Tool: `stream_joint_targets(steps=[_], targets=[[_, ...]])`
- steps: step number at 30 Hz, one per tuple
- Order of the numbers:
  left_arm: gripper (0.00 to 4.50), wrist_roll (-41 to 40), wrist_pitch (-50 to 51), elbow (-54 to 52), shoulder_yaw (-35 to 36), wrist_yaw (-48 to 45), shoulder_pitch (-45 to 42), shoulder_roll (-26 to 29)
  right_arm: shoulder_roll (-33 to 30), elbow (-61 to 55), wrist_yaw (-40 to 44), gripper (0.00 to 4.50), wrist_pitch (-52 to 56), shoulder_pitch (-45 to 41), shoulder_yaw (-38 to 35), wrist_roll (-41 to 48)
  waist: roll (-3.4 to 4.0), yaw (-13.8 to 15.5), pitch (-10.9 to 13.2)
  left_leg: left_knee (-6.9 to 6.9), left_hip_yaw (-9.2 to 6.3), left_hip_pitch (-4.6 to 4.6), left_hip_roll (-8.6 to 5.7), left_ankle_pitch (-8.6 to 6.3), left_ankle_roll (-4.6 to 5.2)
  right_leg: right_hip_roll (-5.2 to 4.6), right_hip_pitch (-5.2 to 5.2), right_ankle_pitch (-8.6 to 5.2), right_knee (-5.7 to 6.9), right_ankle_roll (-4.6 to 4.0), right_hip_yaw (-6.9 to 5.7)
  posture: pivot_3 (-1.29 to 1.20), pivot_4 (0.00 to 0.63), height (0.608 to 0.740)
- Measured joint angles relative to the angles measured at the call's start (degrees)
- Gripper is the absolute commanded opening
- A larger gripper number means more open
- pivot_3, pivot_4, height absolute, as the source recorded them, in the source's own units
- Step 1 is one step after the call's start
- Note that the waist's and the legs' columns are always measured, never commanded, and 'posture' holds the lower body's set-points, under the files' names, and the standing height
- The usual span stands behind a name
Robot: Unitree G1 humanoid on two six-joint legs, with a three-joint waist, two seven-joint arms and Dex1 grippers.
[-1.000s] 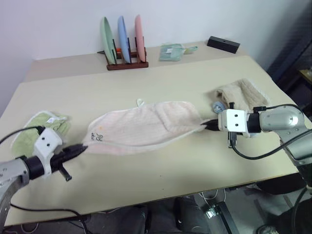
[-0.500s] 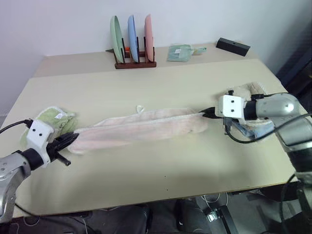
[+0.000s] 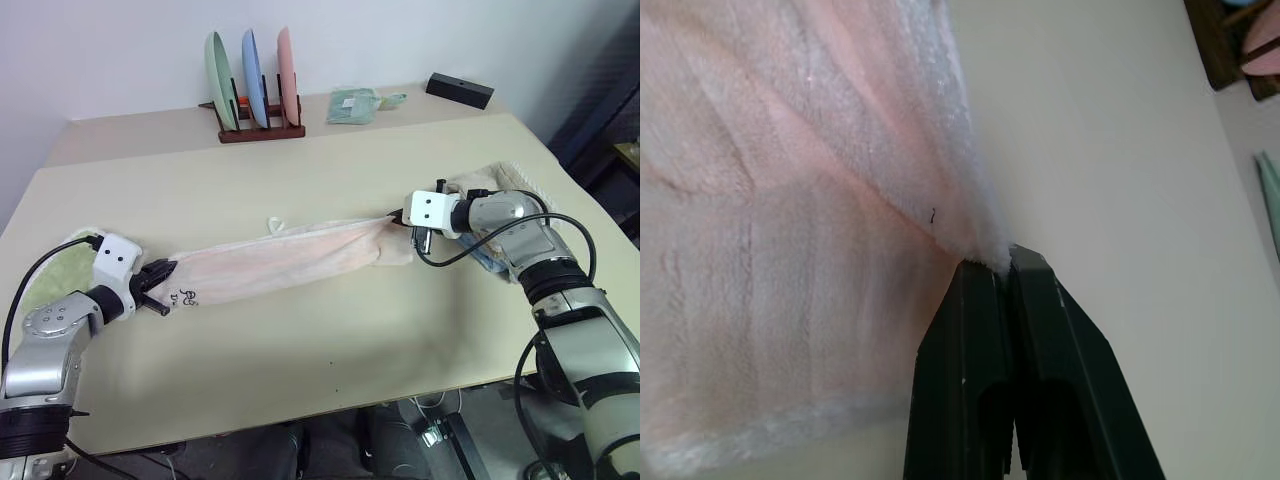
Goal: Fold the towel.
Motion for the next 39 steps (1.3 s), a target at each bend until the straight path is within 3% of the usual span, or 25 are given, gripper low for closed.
stream_joint_targets(steps=[1,3,4,10,11,12,15,18,22,27,31,34,36,39], targets=[[0.29,0.11,0.0,0.49,-0.02,0.47,-0.14,-0.33,0.44,1.03,-0.65,0.0,-0.38,-0.34,-0.02,-0.21,0.0,-0.06,0.0,0.0,0.0,0.0,0.0,0.0,0.0,0.01,0.0,0.0,0.0,0.0,0.0,0.0,0.15,0.74],[0.84,0.38,0.01,1.46,-0.02,1.45,-0.8,-0.96,1.07,2.28,-2.24,0.56,-0.93,-0.86,-0.02,-0.85,0.0,-0.08,0.0,0.01,0.0,0.0,0.0,0.0,0.0,0.02,-0.01,0.0,0.01,0.0,0.01,0.0,0.15,0.74],[1.33,0.71,0.01,1.75,0.0,2.01,-0.97,-1.02,1.11,3.03,-3.15,0.92,-1.24,-1.24,-0.02,-1.32,0.0,0.01,0.0,0.02,0.0,-0.01,0.0,0.0,0.0,0.02,-0.01,0.0,0.01,0.0,0.01,0.0,0.15,0.74],[4.39,1.15,0.01,2.57,0.27,4.21,-1.06,-1.19,0.88,4.31,-6.17,3.94,-2.18,-1.88,-0.22,-2.86,0.0,0.04,0.0,0.02,0.0,-0.01,0.0,0.0,0.0,0.02,-0.01,0.0,0.01,0.0,0.01,0.0,0.15,0.74],[4.5,1.54,-0.3,2.72,0.31,5.03,-1.24,-1.34,0.63,4.26,-7.09,4.34,-2.56,-1.87,-0.22,-3.33,0.0,0.07,0.0,0.02,0.0,-0.01,0.0,0.0,-0.01,0.02,-0.01,0.0,0.01,0.0,0.02,0.0,0.15,0.74],[4.5,2.44,-1.2,3.1,0.34,6.48,-1.72,-1.72,-0.02,4.03,-8.25,4.43,-2.82,-1.87,-0.22,-4.02,0.0,0.18,0.0,0.02,0.0,-0.03,-0.01,0.0,-0.01,0.02,-0.01,0.0,0.01,0.0,0.02,0.0,0.15,0.74],[4.5,3.21,-2.79,2.92,0.82,9.38,-2.31,-2.97,-2.81,0.58,-9.31,4.43,-2.31,-0.69,-1.54,-4.24,0.0,0.34,0.0,0.04,0.0,-0.06,-0.03,0.0,-0.01,0.0,-0.03,0.0,0.0,0.0,0.02,0.0,0.15,0.74],[4.5,2.81,-3.66,0.25,2.31,12.22,-2.73,-5.82,-5.49,-9.06,-7.74,4.43,4.5,4.45,-6.86,0.93,0.0,0.42,0.0,0.09,-0.05,-0.15,-0.02,0.0,-0.01,-0.01,-0.05,0.01,-0.02,0.01,0.01,0.0,0.15,0.74],[4.5,1.72,-3.73,-7.29,2.56,12.6,-2.56,-6.93,-8.13,-35.38,-0.95,4.43,31.32,21.51,-16.94,18.95,0.0,1.28,-0.02,0.12,-0.16,-0.26,-0.01,0.0,0.0,-0.07,-0.06,0.01,-0.02,0.01,0.0,0.0,0.15,0.74],[4.5,1.11,-3.66,-12.21,-2.05,8.72,-1.63,-7.09,-8.22,-58.26,-1.9,4.43,59.68,35.96,-24.12,35.6,0.09,1.82,-0.07,0.14,-0.04,-0.12,-0.01,0.0,0.0,-0.05,0.02,0.07,0.03,0.04,0.11,0.0,0.15,0.74],[4.5,0.53,-3.79,-14.54,-7.26,2.76,-1.52,-6.67,-2.02,-67.89,-10.76,4.43,80.16,39.06,-30.08,48.32,0.07,1.87,-0.08,0.13,-0.05,-0.11,-0.01,0.0,0.0,-0.06,0.04,0.08,-0.01,0.03,0.11,0.0,0.15,0.74],[4.5,-1.25,-3.45,-17.46,-11.41,-2.52,-1.92,-6.4,8.88,-71.71,-22.44,4.43,94.23,40.23,-35.33,55.77,0.06,1.82,-0.08,0.12,-0.05,-0.14,-0.01,0.0,0.0,-0.05,0.03,0.08,-0.02,0.03,0.11,0.0,0.15,0.74],[4.5,-2.45,-2.89,-19.84,-14.74,-5.75,-2.22,-6.37,17.26,-71.71,-30.95,4.43,101.81,39.58,-38.77,57.72,0.06,1.79,-0.09,0.13,-0.03,-0.13,-0.02,0.0,0.0,-0.06,0.03,0.09,0.0,0.03,0.12,0.0,0.15,0.74],[4.5,-3.18,-2.23,-21.08,-17.22,-8.0,-2.47,-6.39,23.65,-71.12,-39.04,4.43,108.25,36.88,-43.85,58.41,0.08,1.77,-0.09,0.13,-0.03,-0.1,-0.03,0.0,0.0,-0.04,0.02,0.09,0.01,0.03,0.12,0.0,0.15,0.74]])
